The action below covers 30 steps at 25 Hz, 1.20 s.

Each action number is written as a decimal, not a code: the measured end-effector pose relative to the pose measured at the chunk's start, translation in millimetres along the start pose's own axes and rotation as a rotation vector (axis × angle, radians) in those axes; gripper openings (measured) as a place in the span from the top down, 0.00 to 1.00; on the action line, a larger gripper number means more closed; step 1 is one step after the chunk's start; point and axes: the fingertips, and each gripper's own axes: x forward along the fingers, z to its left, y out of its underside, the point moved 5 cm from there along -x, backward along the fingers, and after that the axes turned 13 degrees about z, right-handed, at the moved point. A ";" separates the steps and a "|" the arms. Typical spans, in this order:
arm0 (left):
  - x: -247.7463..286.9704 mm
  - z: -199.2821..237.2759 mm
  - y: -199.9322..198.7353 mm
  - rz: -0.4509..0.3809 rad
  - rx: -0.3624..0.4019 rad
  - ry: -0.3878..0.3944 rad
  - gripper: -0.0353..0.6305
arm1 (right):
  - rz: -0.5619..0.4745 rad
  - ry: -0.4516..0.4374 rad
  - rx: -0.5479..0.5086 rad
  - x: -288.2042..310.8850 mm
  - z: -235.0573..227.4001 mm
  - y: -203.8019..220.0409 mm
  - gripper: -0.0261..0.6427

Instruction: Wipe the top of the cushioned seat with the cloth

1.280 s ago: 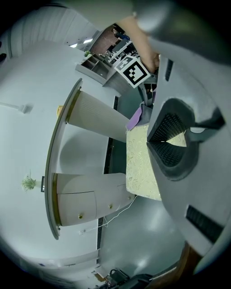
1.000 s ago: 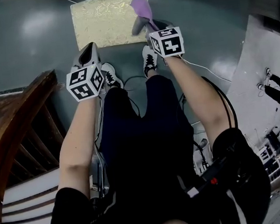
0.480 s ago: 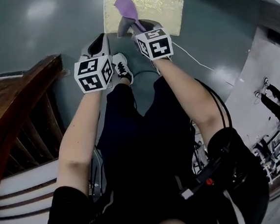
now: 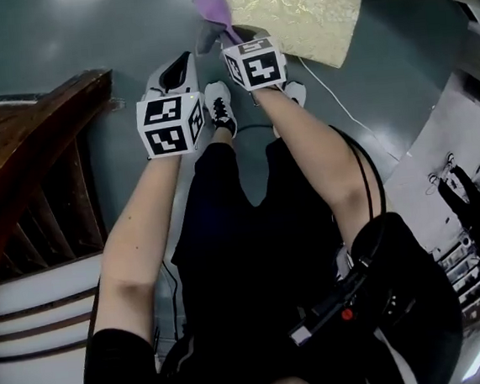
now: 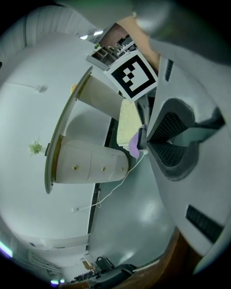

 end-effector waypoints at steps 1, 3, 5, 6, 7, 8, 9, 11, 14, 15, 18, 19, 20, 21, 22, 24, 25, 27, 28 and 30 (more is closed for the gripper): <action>1.4 3.3 7.1 0.017 -0.017 -0.019 0.94 | 0.014 0.000 0.000 6.8 2.5 2.4 0.85; 5.2 6.6 16.2 0.032 -0.043 -0.033 0.94 | 0.028 0.005 0.025 16.3 1.4 9.3 0.85; 11.4 3.8 16.7 0.023 -0.054 -0.021 0.94 | 0.017 0.027 0.054 17.1 -10.8 9.6 0.85; 12.8 0.6 18.4 0.022 -0.053 -0.016 0.94 | 0.015 0.037 0.061 15.1 -16.4 11.1 0.85; 12.9 -2.7 21.7 0.026 -0.050 -0.014 0.94 | 0.017 0.044 0.062 13.0 -20.2 14.8 0.85; 12.8 -5.6 25.1 0.030 -0.048 -0.014 0.94 | 0.022 0.049 0.058 11.3 -23.1 19.2 0.85; 13.1 -7.8 27.3 0.034 -0.048 -0.015 0.94 | 0.027 0.054 0.051 10.0 -25.9 22.9 0.85; 14.6 -11.5 27.6 0.040 -0.048 -0.018 0.94 | 0.035 0.062 0.046 7.7 -32.0 28.4 0.85; 18.6 -21.9 22.2 0.047 -0.030 -0.019 0.94 | 0.037 0.054 0.090 3.2 -45.4 35.4 0.85; 20.1 -27.3 20.3 0.046 -0.025 -0.018 0.94 | 0.038 0.047 0.109 1.1 -51.0 38.6 0.85; 24.9 -41.7 15.5 0.042 -0.027 -0.015 0.94 | 0.039 0.045 0.137 -5.6 -67.1 48.4 0.85; 26.6 -45.3 14.1 0.042 -0.029 -0.014 0.94 | 0.037 0.054 0.139 -7.8 -71.8 51.4 0.85; 28.1 -48.7 13.3 0.044 -0.029 -0.013 0.94 | 0.035 0.062 0.142 -10.1 -76.1 54.7 0.85; 29.2 -52.2 13.1 0.046 -0.027 -0.013 0.94 | 0.033 0.066 0.147 -12.1 -79.7 58.1 0.85; 29.9 -56.0 13.5 0.048 -0.022 -0.013 0.94 | 0.031 0.065 0.153 -14.0 -83.0 61.5 0.85; 30.8 -65.0 15.3 0.049 -0.009 -0.012 0.94 | 0.026 0.064 0.163 -18.4 -89.6 67.9 0.85; 31.1 -69.9 16.6 0.050 -0.002 -0.010 0.94 | 0.024 0.065 0.168 -21.1 -93.1 71.3 0.85; 32.4 -81.0 18.1 0.055 0.013 -0.007 0.94 | 0.023 0.069 0.180 -26.7 -102.1 79.0 0.85; 33.6 -87.1 17.5 0.059 0.023 -0.005 0.94 | 0.024 0.073 0.182 -29.7 -108.0 82.4 0.85; 36.5 -100.0 15.0 0.067 0.041 -0.004 0.94 | 0.026 0.078 0.186 -35.8 -120.6 88.4 0.85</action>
